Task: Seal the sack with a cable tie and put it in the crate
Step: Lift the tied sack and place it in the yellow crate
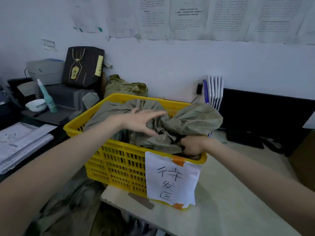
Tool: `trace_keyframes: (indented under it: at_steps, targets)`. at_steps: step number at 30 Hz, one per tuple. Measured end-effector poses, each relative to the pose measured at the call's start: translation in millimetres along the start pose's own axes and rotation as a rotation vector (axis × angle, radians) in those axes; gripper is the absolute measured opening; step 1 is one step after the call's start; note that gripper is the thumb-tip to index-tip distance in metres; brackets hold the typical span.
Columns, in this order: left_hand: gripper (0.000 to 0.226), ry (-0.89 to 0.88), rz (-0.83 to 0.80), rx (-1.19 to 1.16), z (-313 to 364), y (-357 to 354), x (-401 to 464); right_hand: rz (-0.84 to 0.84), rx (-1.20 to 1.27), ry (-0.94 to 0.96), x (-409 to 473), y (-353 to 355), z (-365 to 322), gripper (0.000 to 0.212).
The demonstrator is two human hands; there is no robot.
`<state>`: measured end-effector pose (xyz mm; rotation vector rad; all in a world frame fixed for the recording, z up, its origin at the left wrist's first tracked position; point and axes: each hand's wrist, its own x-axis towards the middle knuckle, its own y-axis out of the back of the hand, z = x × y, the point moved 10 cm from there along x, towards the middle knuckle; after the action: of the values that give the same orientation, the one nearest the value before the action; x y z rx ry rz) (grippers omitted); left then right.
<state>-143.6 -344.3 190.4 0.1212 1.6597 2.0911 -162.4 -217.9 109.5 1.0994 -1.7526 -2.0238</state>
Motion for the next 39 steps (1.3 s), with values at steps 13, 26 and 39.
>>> trace_keyframes:
  at_steps: [13, 26, 39]
  targets:
    - [0.037, -0.189, 0.053, 1.018, 41.9, -58.4, 44.5, 0.664, 0.307, -0.187, -34.5, 105.6, 70.9, 0.068]
    - [0.088, -0.322, 0.200, 0.619, 38.4, -45.9, 22.9, 0.192, -0.087, -0.131, -4.4, 17.7, 33.4, 0.028]
    - [0.057, -0.173, -0.116, 0.458, 31.7, -73.5, 43.0, 0.238, 0.129, -0.166, -15.4, 14.4, 54.0, 0.042]
